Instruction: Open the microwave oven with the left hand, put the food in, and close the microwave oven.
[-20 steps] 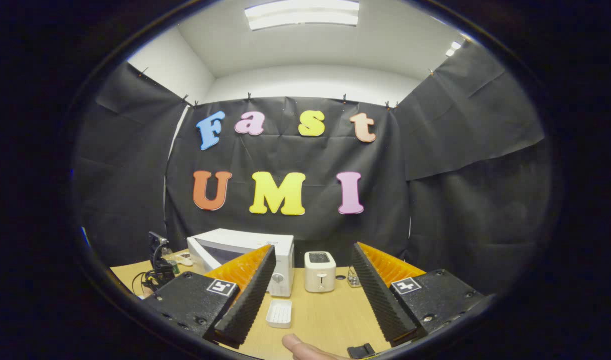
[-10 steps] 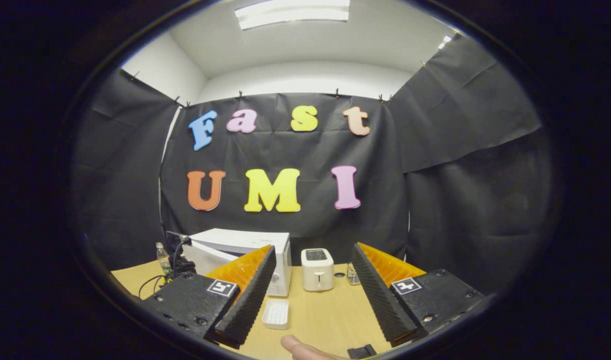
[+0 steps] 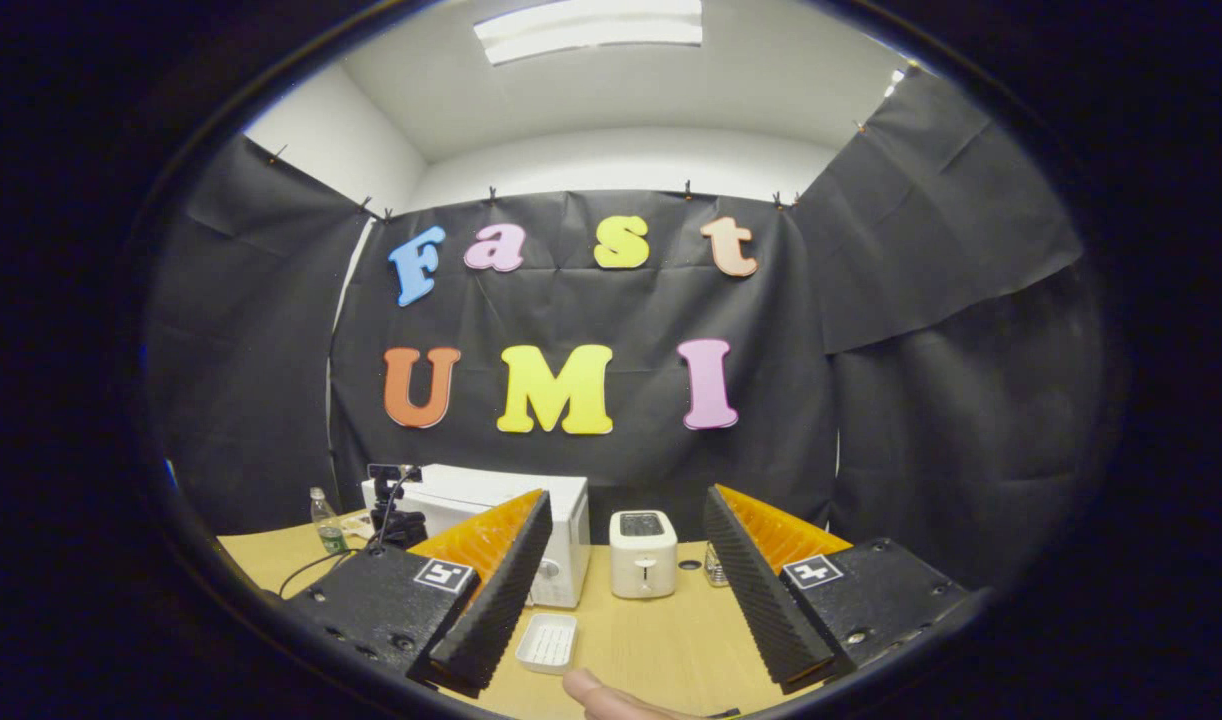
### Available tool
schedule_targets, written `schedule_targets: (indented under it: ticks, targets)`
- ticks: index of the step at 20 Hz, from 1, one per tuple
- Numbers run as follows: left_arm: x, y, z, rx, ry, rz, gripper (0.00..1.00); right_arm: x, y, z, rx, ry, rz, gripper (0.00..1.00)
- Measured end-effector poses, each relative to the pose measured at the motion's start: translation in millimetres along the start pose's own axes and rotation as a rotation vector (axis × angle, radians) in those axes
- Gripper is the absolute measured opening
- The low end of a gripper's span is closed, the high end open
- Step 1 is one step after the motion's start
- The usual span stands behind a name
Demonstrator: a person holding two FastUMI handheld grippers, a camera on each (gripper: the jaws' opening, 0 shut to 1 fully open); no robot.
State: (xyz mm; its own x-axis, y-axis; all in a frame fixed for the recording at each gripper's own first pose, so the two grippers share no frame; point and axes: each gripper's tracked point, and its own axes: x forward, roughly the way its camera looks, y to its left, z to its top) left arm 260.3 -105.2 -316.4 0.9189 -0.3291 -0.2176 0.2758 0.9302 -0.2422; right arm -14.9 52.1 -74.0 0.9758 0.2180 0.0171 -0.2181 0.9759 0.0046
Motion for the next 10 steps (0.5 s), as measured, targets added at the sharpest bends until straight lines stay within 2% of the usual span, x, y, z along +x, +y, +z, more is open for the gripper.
schedule_targets:
  ticks: [6, 7, 10]
  targets:
    - [3.8, -1.7, -0.2, 0.066, -0.010, 0.026, 0.01, 21.1, -0.2, -13.1, 0.016, 0.022, 0.015, 0.97]
    - [9.5, 1.6, -10.5, 0.082, 0.052, 0.041, 0.01, 23.1, 0.8, -16.0, 0.021, 0.028, 0.020, 0.97]
    - [11.4, -7.4, -20.9, 0.048, 0.077, 0.025, 0.01, 27.4, 1.9, -25.0, 0.009, 0.064, 0.020, 0.98]
